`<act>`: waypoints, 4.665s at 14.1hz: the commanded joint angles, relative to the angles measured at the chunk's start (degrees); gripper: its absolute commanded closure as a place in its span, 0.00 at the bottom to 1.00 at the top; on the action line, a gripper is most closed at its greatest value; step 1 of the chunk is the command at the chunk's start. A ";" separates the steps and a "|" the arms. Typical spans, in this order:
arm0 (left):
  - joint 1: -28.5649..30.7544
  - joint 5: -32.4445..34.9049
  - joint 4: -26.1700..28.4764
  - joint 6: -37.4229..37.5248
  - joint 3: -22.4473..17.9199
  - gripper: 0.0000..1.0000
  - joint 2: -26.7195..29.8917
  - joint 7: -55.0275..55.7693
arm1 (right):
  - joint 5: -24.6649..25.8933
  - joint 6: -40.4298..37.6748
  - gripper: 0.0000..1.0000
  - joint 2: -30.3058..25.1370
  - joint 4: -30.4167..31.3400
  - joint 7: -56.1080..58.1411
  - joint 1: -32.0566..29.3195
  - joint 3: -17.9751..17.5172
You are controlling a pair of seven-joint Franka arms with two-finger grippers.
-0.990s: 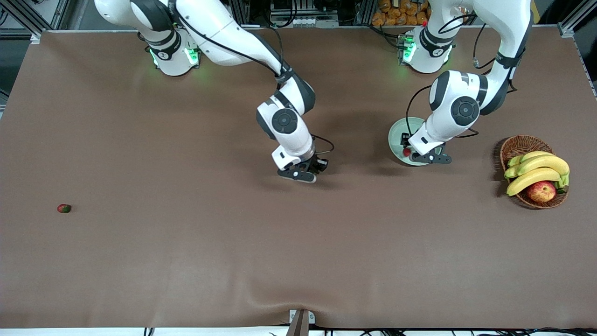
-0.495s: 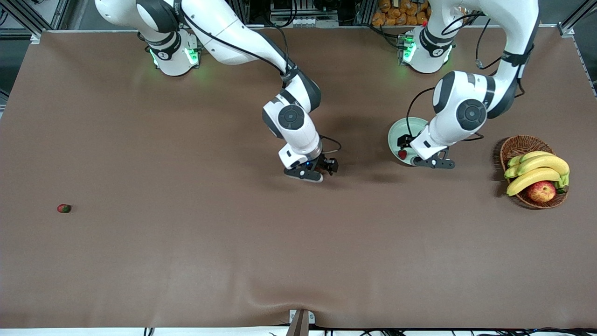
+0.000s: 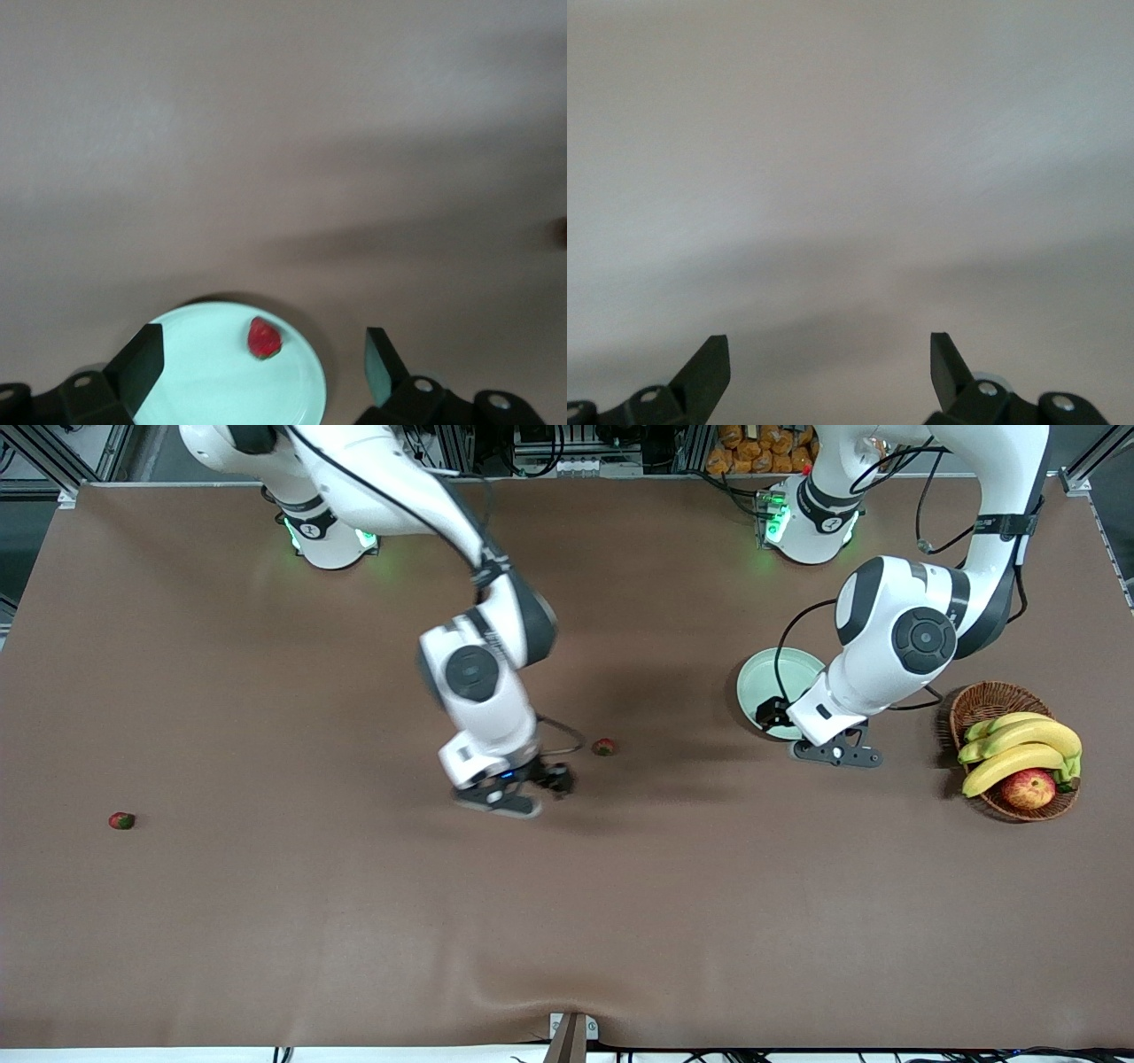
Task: Collect all strawberries into plate
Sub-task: 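Reach the left gripper to the strawberry while the right gripper reaches the last one, then grasp the strawberry with the left gripper while the right gripper grasps the last one, then carry the strawberry over the plate with the left gripper, then release the strawberry onto the plate while the right gripper carries the last one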
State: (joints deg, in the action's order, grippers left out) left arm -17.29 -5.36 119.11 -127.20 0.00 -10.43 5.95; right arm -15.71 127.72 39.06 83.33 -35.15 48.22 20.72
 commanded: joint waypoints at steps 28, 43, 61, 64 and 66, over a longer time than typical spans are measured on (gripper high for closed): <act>-24.90 0.35 -19.63 -15.01 0.00 0.23 -29.22 27.54 | -0.73 11.67 0.00 5.93 5.36 69.16 -65.97 -8.68; -22.54 0.88 -18.57 -6.42 -0.35 1.00 -23.87 26.40 | -3.63 11.50 0.56 8.23 5.27 69.42 -66.50 -8.77; 4.01 0.79 12.00 -7.18 0.35 1.00 1.54 -3.76 | -3.28 -4.94 1.00 -1.79 2.46 70.83 -49.39 -8.77; 4.37 0.70 17.63 -14.11 0.35 0.98 1.03 -3.76 | -3.72 -4.68 1.00 -2.23 1.23 69.69 -42.09 -8.77; 4.28 0.70 19.13 -14.57 0.35 0.90 0.85 -3.76 | -3.63 -3.97 1.00 -1.71 1.14 65.49 -37.08 -8.77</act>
State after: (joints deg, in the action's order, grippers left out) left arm -13.46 -5.35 135.30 -140.07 -0.13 -11.22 2.22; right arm -18.42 123.63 37.73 84.32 32.79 7.40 11.30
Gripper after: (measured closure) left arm 0.674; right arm 0.599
